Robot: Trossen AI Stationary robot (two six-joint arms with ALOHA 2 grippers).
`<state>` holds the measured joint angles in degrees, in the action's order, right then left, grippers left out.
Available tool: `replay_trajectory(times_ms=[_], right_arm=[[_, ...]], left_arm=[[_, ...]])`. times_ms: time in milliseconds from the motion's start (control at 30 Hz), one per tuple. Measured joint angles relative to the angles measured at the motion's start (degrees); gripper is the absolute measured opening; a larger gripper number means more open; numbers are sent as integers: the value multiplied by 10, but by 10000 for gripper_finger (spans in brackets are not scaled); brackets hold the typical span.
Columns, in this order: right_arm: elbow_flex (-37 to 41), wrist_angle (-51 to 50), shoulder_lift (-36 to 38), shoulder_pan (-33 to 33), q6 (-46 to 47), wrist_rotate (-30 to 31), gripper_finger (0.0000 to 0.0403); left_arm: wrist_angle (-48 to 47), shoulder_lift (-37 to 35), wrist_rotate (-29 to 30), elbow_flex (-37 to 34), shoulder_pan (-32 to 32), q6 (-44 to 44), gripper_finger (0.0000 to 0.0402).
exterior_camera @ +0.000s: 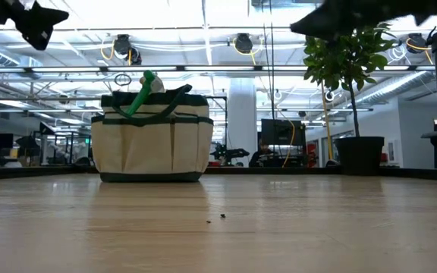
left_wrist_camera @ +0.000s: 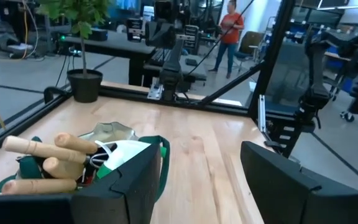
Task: Pick & Place Garden tools in Gardening bag
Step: Return to Home Position
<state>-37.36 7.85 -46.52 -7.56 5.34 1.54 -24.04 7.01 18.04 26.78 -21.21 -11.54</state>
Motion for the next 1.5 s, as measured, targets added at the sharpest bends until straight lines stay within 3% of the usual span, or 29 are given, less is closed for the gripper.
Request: replay_trajectory(times_ms=[367,800,1167,1300,1500], right_arm=[[134,9,169,7,36,18,0],[260,4,306,7,71,29,0],[287,0,375,7,86,29,0],[288,-17,384,7,101,29,0],[288,-37,384,7,112,29,0]], left_arm=[[-3,-63,-1,-49,-18,11,230],[-7,-67,-9,-73,-37,26,230],[-32,-67,-16,-73,-40,29,230],[11,-68,-15,-96,-40,43,230],[140,-67,-16,-197,-40,32,230]])
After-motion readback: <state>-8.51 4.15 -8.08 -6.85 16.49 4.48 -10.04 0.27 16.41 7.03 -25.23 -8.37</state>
